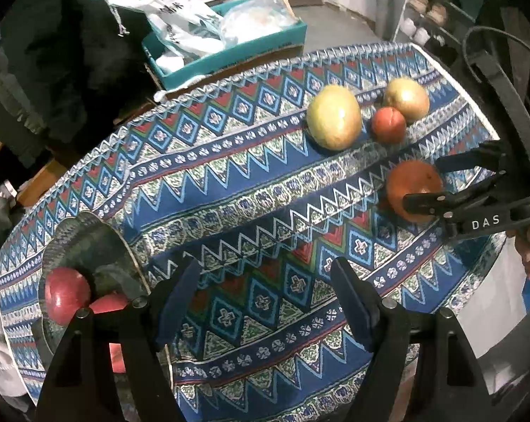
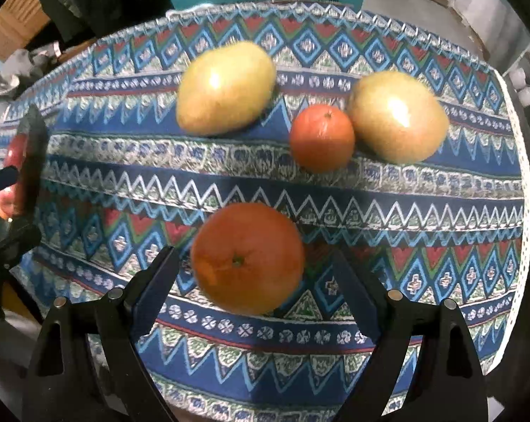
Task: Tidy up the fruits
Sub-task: 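Grasp a large orange with the right tool while the left tool grasps a yellow pear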
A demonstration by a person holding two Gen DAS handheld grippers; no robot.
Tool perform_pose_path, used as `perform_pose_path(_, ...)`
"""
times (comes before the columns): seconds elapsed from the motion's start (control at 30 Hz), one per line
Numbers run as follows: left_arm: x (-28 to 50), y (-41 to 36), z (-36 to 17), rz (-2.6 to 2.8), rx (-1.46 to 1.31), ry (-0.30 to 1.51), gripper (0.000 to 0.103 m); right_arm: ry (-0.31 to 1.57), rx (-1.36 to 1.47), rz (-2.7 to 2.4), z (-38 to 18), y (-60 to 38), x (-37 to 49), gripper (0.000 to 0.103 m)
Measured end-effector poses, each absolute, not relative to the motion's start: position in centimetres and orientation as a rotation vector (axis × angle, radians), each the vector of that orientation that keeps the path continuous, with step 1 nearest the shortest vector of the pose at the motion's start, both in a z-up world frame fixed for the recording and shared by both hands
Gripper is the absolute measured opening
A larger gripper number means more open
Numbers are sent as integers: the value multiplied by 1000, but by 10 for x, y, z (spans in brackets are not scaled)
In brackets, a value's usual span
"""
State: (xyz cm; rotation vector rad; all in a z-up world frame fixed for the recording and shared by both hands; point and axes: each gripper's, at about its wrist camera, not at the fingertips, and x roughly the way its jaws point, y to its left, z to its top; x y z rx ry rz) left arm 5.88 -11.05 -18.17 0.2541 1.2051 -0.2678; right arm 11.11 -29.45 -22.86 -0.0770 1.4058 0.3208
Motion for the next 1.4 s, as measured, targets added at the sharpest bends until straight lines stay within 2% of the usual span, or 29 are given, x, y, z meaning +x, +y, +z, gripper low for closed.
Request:
perform_pose_path(0.17, 61, -117, -192, -271, 274, 1223, 78, 1418, -96, 336, -243, -294, 110, 87)
perform_pose_path(0.3, 66, -121, -194, -270, 268, 1222, 78, 1408, -88, 372, -245, -290, 109, 71)
perform_pose_path(0.57, 82, -132, -189, -287, 230, 1215, 78, 1374, -88, 357, -244, -289, 104, 70)
perform_pose_path(1.1, 142, -166, -178, -366, 82, 1205, 79, 1176, 42, 242, -177, -346, 143, 70)
perform_pose_path(1.4, 180, -195, -198, -384, 84, 1235, 82, 1151, 77, 218, -174, -367, 156, 70)
